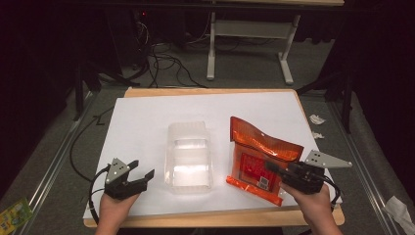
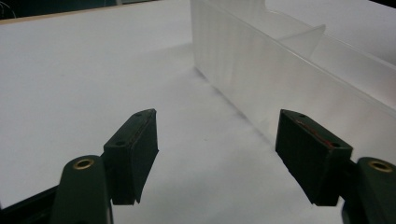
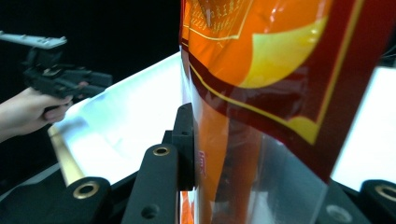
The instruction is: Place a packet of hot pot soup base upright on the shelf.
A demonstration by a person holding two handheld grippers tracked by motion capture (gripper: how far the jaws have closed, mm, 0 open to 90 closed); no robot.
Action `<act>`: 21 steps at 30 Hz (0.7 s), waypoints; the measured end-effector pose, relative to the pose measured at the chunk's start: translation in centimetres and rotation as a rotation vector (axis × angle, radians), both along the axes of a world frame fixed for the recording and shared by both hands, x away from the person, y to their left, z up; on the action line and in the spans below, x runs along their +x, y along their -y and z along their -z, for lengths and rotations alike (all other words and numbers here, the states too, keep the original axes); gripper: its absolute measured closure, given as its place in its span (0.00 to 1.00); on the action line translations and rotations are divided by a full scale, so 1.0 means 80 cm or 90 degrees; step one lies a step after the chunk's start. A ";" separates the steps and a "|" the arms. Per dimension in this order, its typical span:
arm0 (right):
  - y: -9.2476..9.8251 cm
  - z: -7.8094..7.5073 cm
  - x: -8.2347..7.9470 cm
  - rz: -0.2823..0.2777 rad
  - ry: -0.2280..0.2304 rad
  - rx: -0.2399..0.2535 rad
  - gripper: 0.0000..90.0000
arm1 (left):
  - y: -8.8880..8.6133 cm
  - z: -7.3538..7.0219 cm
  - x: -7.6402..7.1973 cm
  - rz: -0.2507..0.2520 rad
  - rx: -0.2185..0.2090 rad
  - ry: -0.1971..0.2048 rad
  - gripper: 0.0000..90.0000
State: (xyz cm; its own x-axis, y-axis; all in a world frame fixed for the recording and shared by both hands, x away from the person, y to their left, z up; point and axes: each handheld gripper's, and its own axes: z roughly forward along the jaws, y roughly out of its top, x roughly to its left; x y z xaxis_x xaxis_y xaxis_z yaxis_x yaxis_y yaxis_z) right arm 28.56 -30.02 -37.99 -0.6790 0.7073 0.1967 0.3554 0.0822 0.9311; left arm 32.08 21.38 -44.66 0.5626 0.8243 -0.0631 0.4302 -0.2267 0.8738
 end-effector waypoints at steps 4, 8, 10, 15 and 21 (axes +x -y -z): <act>-0.003 -0.010 0.000 0.035 0.025 -0.006 0.80 | 0.000 0.000 0.000 0.001 0.004 0.002 0.34; -0.009 -0.022 0.003 0.059 0.051 0.005 0.80 | -0.001 0.000 -0.001 0.002 0.003 0.003 0.34; -0.013 -0.028 0.006 0.067 0.058 0.010 0.80 | -0.002 0.000 -0.001 0.002 0.002 0.004 0.34; -0.026 -0.039 0.014 0.071 0.068 0.018 0.80 | -0.003 -0.001 -0.002 0.003 0.004 0.007 0.33; -0.045 -0.048 0.022 0.068 0.074 0.026 0.80 | -0.005 -0.003 -0.004 0.004 0.001 0.013 0.33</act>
